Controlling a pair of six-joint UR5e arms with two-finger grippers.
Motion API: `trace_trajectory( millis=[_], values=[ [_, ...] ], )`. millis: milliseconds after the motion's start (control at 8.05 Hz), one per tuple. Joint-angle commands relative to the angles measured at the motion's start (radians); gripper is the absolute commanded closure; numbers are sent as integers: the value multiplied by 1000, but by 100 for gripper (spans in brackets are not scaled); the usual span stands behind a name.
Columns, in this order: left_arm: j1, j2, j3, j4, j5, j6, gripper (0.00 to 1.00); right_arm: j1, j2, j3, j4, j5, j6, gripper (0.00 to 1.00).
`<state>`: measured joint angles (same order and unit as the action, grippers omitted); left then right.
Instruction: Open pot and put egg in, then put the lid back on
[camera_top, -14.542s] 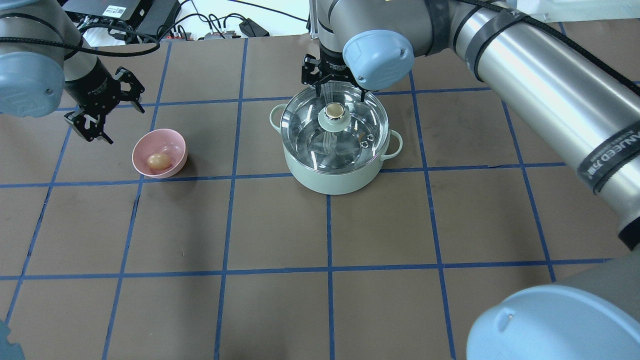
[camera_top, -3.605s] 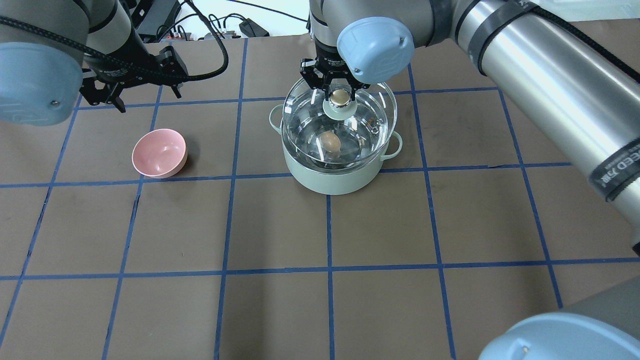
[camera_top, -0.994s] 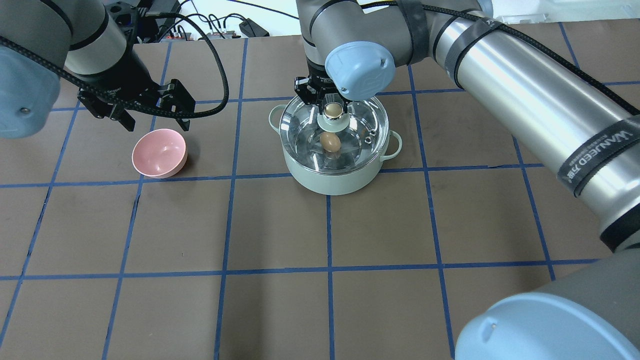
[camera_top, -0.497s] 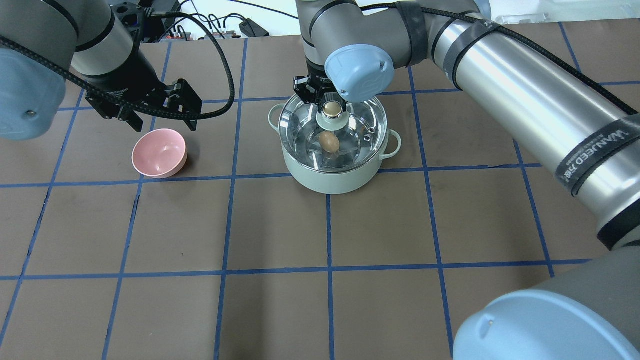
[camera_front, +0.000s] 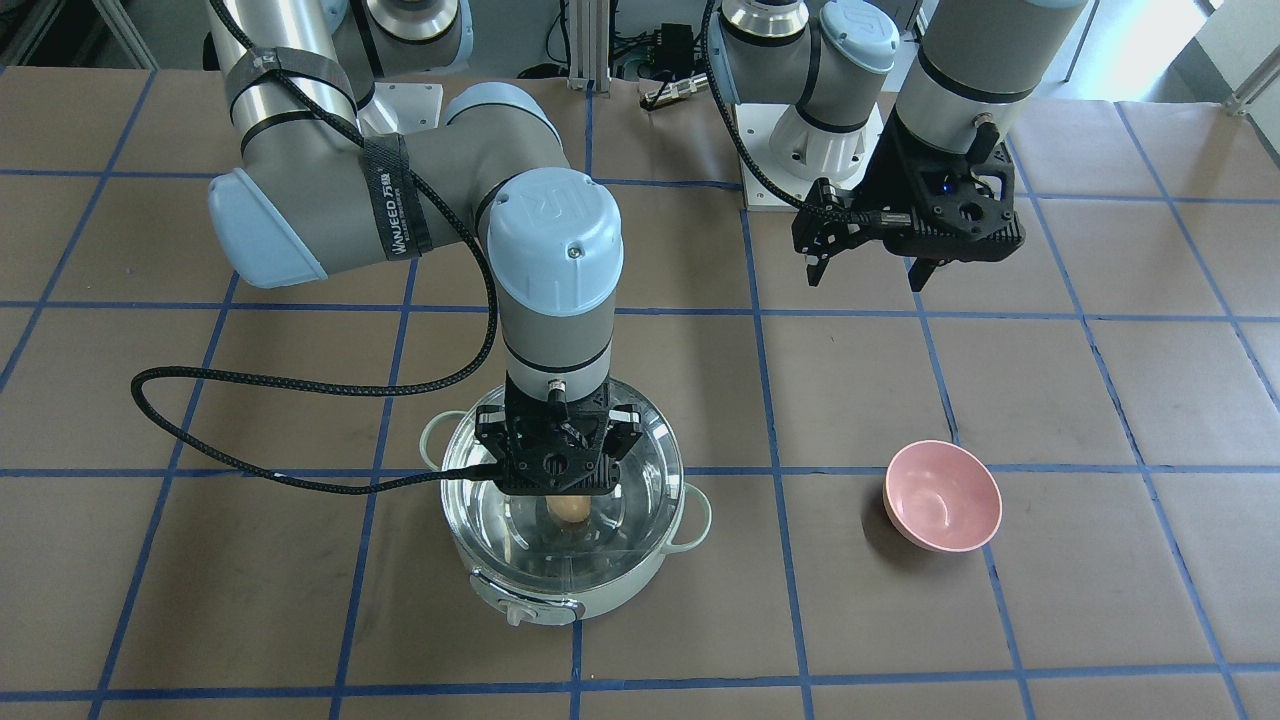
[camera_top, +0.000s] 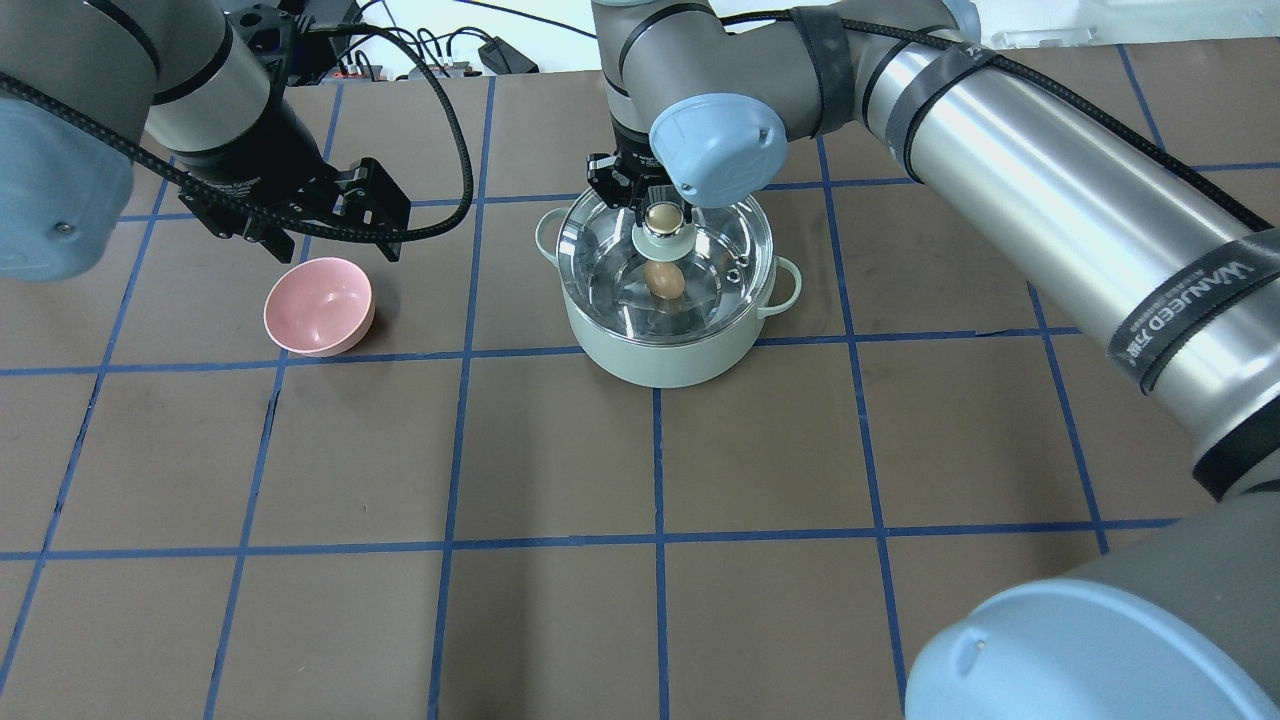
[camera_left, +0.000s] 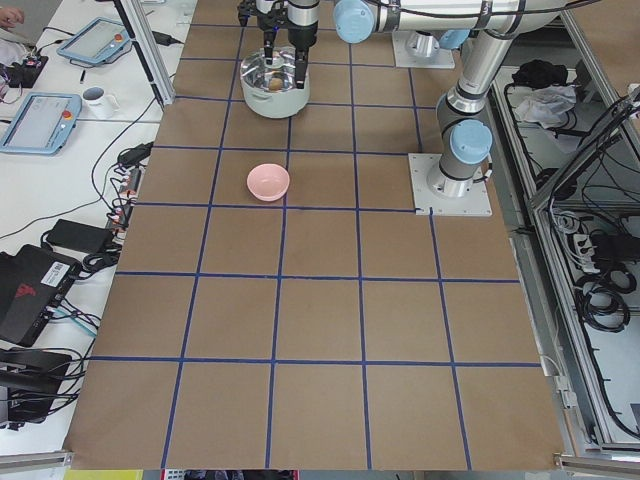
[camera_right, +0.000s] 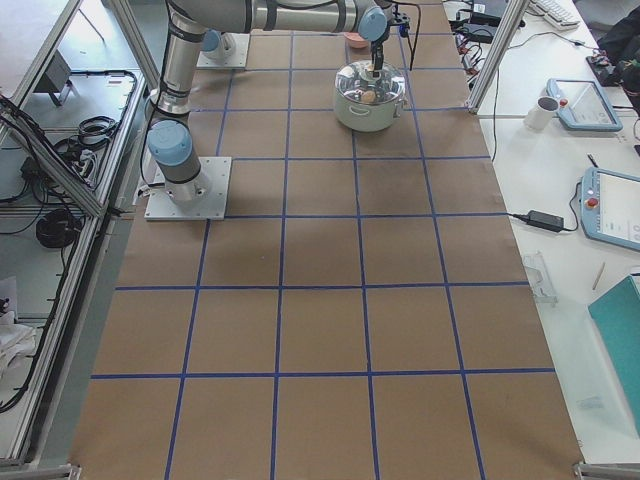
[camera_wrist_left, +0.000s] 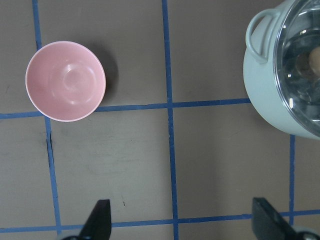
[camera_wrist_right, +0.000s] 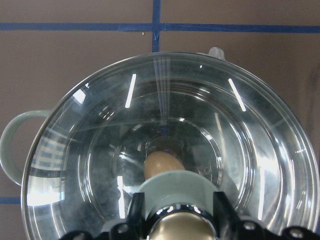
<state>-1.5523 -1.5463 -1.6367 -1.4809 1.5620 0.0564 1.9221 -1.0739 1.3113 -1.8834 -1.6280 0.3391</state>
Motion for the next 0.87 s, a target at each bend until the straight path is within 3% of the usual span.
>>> trace_trajectory(
  millis=[0,124,746],
  values=[
    [0,0,0,-2,-5,-6,0,0,-6,9,0,-7,17,14],
    [0,0,0,-2,-5,-3,0,0,-11,14,0,-7,18,0],
    [0,-2,0,-5,-3,-9,0,-50,-148,17,74,3,-6,0]
  ],
)
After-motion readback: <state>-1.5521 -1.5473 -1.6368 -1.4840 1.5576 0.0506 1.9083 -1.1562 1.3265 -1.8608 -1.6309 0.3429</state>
